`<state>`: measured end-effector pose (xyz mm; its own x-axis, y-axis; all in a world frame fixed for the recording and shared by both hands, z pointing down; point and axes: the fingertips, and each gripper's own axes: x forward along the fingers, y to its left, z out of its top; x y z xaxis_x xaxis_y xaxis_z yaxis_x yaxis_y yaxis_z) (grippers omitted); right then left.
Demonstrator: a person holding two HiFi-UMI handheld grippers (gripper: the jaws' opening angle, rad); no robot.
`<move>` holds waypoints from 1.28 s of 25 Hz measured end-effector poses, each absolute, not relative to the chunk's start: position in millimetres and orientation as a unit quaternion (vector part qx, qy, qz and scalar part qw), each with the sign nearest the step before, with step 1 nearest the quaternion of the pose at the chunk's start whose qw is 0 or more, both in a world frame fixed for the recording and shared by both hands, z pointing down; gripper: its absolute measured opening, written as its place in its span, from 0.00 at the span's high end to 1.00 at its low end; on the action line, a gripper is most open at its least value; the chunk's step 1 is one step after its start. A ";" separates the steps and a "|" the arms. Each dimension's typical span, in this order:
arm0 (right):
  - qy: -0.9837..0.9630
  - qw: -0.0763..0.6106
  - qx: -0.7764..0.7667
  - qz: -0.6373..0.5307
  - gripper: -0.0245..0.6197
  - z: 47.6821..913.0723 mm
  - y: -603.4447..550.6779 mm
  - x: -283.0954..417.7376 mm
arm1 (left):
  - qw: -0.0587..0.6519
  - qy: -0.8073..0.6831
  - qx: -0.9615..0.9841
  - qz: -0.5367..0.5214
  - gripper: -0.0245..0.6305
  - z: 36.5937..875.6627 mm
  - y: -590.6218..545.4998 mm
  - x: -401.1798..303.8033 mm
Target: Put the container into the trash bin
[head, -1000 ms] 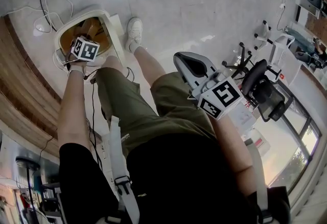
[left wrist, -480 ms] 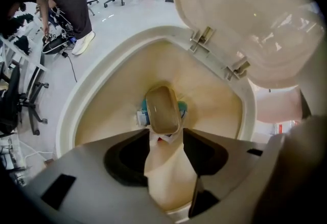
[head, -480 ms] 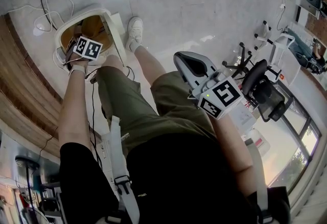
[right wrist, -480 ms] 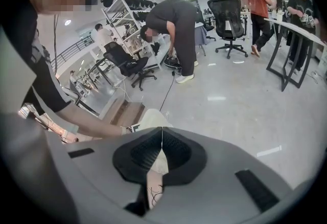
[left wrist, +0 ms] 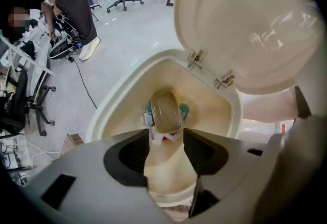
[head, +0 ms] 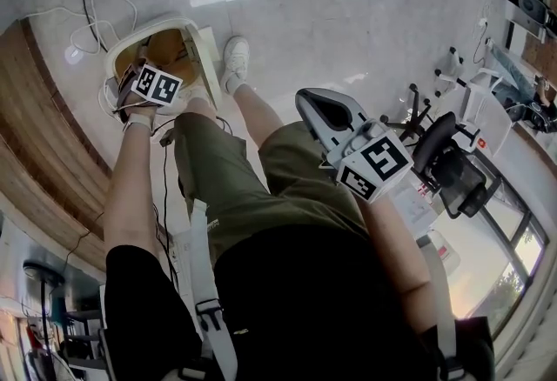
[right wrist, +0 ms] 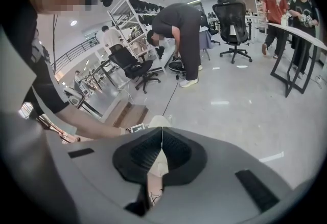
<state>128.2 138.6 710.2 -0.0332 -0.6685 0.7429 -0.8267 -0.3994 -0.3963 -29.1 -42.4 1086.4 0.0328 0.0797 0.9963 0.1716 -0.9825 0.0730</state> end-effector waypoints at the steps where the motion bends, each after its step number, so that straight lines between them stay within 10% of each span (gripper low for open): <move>1: -0.544 0.083 0.690 0.470 0.94 706.6 137.0 128.6 | 0.035 -0.084 -0.721 -0.687 0.64 1080.0 -44.6 -27.6; 18: -0.613 0.084 0.671 0.409 0.94 620.9 98.3 130.2 | -0.040 -0.049 -0.774 -0.630 0.95 933.2 -33.2 -28.4; 32: -0.664 0.067 0.646 0.370 0.94 560.0 82.4 123.7 | -0.131 0.012 -0.860 -0.494 0.95 766.9 -23.6 -19.2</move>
<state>123.7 82.4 560.0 -0.1558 -0.8088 0.5670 -0.9080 -0.1087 -0.4046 -19.2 -23.6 766.9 0.5123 0.1082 0.8520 -0.1508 -0.9653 0.2133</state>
